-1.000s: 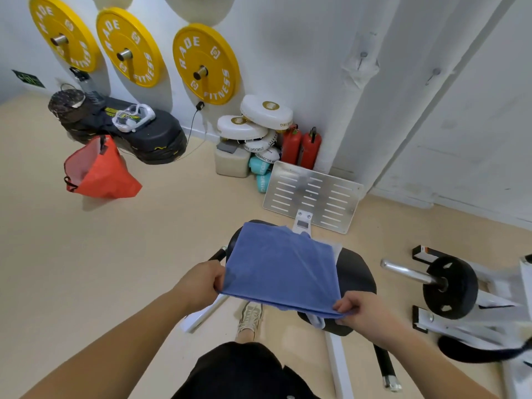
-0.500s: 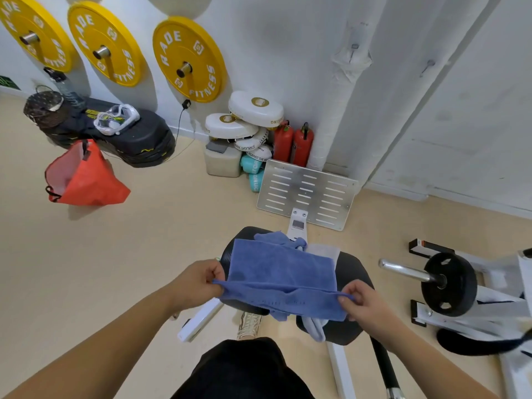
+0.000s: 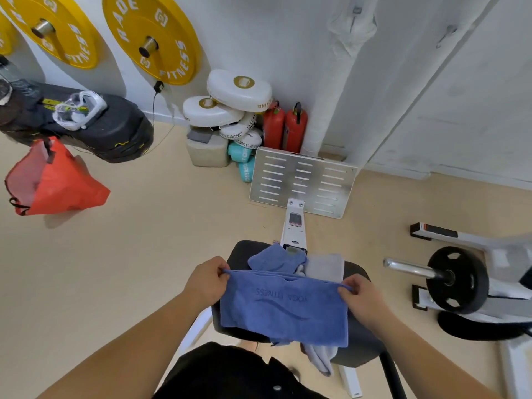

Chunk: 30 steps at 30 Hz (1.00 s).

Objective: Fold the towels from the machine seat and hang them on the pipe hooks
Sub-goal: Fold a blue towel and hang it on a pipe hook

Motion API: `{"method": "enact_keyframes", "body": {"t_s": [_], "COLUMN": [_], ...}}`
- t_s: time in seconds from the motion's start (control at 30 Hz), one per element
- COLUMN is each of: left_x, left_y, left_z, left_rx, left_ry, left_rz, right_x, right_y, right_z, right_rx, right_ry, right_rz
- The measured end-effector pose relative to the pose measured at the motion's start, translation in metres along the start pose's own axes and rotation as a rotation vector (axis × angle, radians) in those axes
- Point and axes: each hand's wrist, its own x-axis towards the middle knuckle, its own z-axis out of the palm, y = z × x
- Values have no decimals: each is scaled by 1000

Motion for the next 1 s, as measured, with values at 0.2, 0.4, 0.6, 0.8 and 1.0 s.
{"method": "enact_keyframes", "body": {"t_s": [0.2,0.4,0.6,0.8,1.0], "left_x": [21,29,20,-4,-26], "left_y": [-1,-1,9,3,-21], "left_z": [11,22,13,-4,-28], "left_rx": [50,151,188,-223,-637], "left_ry": [-15,-133,-122,-115,-197], "left_rz": [-50,-47,-56,-83,-185], "right_x": [21,45,44,2,-23], "right_y": [11,19,9,-3,-3], "right_z": [17,28,26,15,15], "right_rx": [11,-35,-82,142,345], "right_ry": [2,-120,-133,-39,-189], "right_rz": [55,130,118,-9,64]}}
